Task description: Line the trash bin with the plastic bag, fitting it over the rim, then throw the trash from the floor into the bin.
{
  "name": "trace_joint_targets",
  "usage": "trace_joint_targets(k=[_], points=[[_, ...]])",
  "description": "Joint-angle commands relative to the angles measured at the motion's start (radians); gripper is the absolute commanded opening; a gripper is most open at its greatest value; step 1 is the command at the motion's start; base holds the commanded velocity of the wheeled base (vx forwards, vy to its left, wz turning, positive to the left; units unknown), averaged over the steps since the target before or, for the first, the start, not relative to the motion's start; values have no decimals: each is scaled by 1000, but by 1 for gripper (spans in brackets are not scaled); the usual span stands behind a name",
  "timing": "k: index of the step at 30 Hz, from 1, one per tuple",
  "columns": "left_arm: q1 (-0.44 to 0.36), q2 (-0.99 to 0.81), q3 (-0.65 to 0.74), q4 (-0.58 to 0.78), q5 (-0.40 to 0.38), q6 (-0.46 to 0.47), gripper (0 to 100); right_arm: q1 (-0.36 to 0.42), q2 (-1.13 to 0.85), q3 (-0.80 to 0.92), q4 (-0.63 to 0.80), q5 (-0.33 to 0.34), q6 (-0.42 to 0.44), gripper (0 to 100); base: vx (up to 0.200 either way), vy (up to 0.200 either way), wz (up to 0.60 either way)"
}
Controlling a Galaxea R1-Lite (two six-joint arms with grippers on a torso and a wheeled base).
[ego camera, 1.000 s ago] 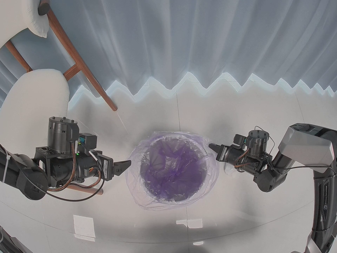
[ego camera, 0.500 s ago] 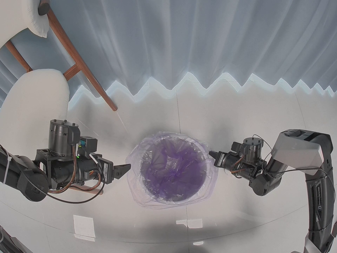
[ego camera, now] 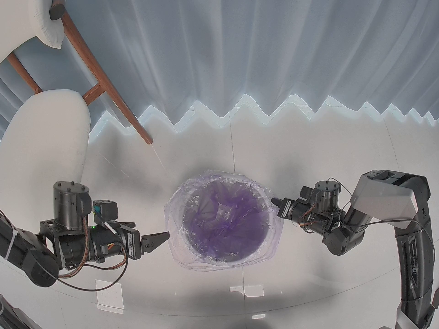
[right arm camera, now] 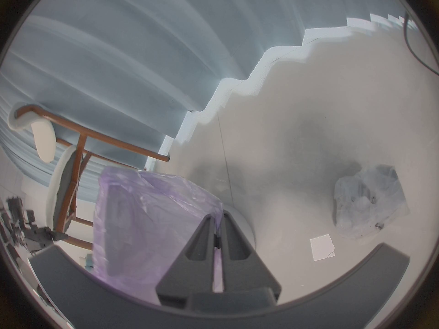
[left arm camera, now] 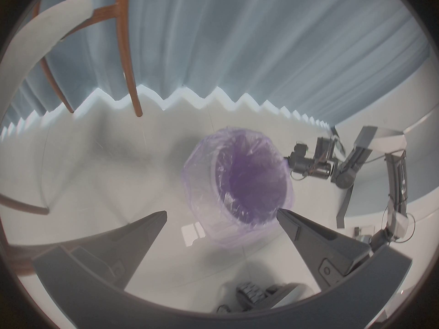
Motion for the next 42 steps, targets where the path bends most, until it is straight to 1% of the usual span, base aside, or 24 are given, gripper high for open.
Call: trace_joint_targets(k=[1, 3, 4, 5, 6, 8, 9, 11, 15, 16, 19, 22, 24, 25, 26, 28, 29, 30, 33, 37, 38, 39, 41, 42], points=[[13, 67, 244, -325, -13, -154, 100, -2, -149, 64, 8, 3, 78, 0, 0, 0, 0], [19, 118, 318, -470, -13, -194, 100, 3, -159, 92, 4, 3, 78, 0, 0, 0, 0], [12, 151, 364, -567, -10, -218, 100, 3, -161, 106, -2, 1, 78, 100, 0, 0, 0], [10, 159, 376, -592, -8, -225, 100, 3, -161, 110, -5, 0, 76, 100, 0, 0, 0], [-8, 194, 420, -699, -4, -254, 100, 4, -164, 123, -19, -5, 78, 100, 0, 0, 0], [-21, 202, 420, -726, -1, -272, 100, 3, -170, 130, -30, -9, 80, 100, 0, 0, 0], [-38, 194, 420, -754, 24, -337, 100, -3, -195, 159, -48, -25, 83, 100, 0, 0, 0], [-48, 161, 420, -762, 27, -375, 100, -8, -227, 184, -50, -26, 83, 100, 0, 0, 0], [-97, 53, 420, -757, 24, -482, 100, -12, -301, 239, -48, -26, 84, 100, 0, 0, 0], [-116, -14, 420, -751, 19, -528, 100, -12, -342, 273, -47, -26, 84, 100, 0, 0, 0], [-120, -97, 420, -720, 18, -564, 100, -12, -416, 325, -41, -28, 83, 100, 0, 0, 0], [-107, -117, 420, -644, 18, -588, 100, -14, -489, 369, -38, -29, 83, 100, -133, 0, 0], [-105, -117, 420, -634, 16, -599, 100, -17, -500, 376, -38, -29, 83, 100, -200, -100, 0], [-123, -119, 420, -596, 18, -646, 100, -22, -563, 411, -21, -35, 83, 100, -200, -200, 0], [-143, -116, 420, -576, 18, -657, 100, -22, -609, 431, 8, -45, 83, 100, -200, -200, 0], [-169, -111, 420, -553, 28, -651, 100, -23, -670, 445, 59, -49, 83, 100, -200, -200, 0], [-169, -111, 420, -553, 28, -651, 100, -23, -670, 445, 59, -49, 83, 100, -200, -200, 0], [-196, -99, 420, -535, 28, -653, 100, -28, -735, 449, 125, -48, 83, 100, -200, -200, 0], [-203, -50, 420, -522, 28, -651, 100, -37, -787, 442, 193, -48, 83, 100, -133, -133, 0], [-196, 96, 358, -533, 47, -650, 100, -37, -807, 442, 200, -49, 83, 100, 0, 0, 0], [-194, 101, 356, -533, 48, -650, 100, -37, -807, 442, 200, -49, 83, 100, 0, 0, 0], [-191, 158, 342, -536, 91, -646, 100, -34, -822, 446, 202, -51, 83, 100, 0, 0, 0], [-174, 187, 336, -547, 122, -628, 100, -31, -836, 451, 208, -51, 83, 100, 0, 0, 0], [-162, 199, 327, -553, 127, -588, 100, -31, -842, 455, 208, -51, 83, 100, 0, 0, 0]])
